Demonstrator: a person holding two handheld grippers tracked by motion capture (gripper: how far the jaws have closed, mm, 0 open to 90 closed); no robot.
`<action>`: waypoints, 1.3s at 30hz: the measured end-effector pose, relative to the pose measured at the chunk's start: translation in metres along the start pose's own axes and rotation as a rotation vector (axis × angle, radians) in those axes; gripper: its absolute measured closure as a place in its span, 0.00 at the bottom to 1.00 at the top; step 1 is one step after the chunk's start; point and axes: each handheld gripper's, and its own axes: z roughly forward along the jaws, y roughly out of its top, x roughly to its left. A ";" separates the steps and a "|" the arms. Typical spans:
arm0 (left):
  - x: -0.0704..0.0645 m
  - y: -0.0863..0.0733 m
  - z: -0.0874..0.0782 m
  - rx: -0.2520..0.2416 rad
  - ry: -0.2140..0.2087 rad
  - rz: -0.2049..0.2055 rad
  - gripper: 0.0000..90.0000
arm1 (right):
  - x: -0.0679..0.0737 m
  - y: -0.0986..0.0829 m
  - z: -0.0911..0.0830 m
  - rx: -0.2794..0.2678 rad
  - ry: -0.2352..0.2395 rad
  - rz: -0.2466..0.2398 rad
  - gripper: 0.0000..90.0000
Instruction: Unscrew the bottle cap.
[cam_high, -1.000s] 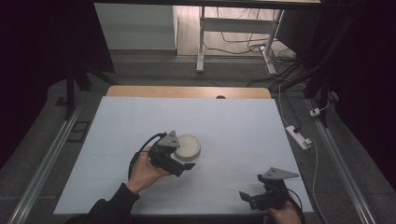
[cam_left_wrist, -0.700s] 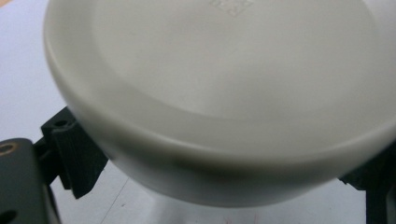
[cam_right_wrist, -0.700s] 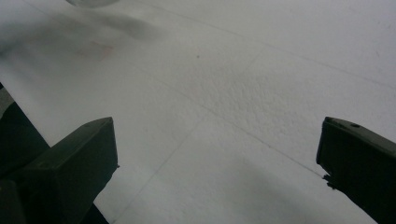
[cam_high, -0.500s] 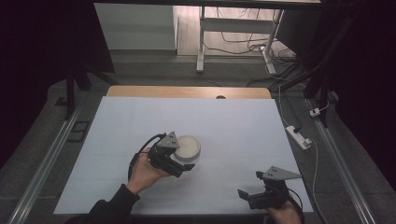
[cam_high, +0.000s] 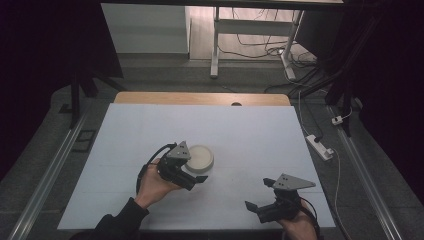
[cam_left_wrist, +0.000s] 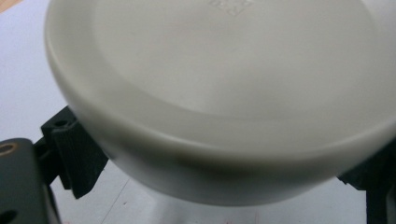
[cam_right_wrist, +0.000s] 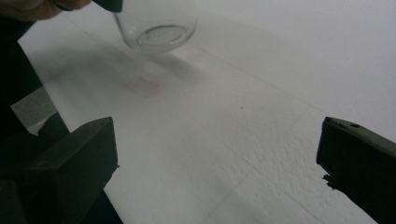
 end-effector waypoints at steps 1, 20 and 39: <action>0.000 0.000 0.000 -0.002 0.000 -0.001 0.08 | 0.001 0.002 0.001 -0.003 0.006 0.000 0.00; -0.001 0.000 -0.002 -0.004 0.004 0.003 0.08 | 0.013 0.038 0.021 -0.019 0.081 -0.047 0.00; -0.001 -0.002 -0.001 0.001 0.008 0.006 0.08 | 0.031 0.078 0.049 -0.007 0.081 -0.119 0.00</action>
